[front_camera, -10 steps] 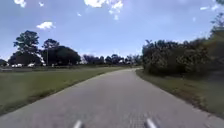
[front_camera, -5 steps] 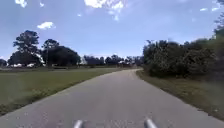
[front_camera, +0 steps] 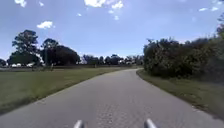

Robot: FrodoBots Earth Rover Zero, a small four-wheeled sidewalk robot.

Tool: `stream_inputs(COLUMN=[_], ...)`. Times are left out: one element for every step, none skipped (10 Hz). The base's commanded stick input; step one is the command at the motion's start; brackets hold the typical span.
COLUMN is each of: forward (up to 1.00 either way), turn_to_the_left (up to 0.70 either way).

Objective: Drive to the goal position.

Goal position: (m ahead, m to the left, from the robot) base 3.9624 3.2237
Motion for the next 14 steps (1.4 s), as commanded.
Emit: stream_inputs(forward=[0.5, 0.5, 0.5, 0.5, 0.5, 0.5, 0.5, 0.5, 0.5, 0.5, 0.5, 0.5, 0.5, 0.5], turn_to_the_left=[0.12, 0.02, 0.0, 0.0, 0.0, 0.0, 0.0, 0.0, 0.0, 0.0, 0.0, 0.0, 0.0, 0.0])
